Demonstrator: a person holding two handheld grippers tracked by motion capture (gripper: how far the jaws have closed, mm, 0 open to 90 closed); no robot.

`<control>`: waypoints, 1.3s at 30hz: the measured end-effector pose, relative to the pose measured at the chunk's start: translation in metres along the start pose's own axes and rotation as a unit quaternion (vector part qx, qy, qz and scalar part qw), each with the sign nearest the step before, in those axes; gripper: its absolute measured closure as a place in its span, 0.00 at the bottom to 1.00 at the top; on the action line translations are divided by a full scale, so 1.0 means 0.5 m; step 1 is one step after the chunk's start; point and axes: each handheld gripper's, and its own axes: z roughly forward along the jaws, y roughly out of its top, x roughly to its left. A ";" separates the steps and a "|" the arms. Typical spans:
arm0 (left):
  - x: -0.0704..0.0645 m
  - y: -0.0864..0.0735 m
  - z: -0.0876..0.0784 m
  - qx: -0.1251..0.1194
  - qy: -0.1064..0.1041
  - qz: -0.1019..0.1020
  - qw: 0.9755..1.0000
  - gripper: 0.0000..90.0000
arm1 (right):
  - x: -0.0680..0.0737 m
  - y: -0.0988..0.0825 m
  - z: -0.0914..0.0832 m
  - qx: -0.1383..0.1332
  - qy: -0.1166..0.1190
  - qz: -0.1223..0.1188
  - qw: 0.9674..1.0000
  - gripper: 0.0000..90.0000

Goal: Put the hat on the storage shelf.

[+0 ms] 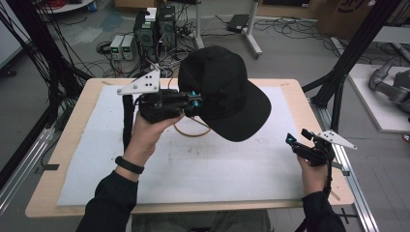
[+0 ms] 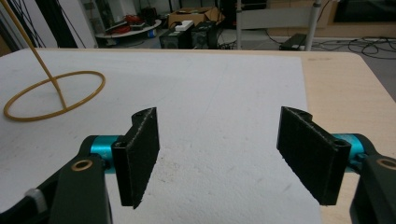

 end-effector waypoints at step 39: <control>0.136 -0.086 -0.005 0.052 0.130 -0.068 0.988 0.96 | 0.002 -0.002 0.004 0.005 0.005 -0.005 1.000 0.33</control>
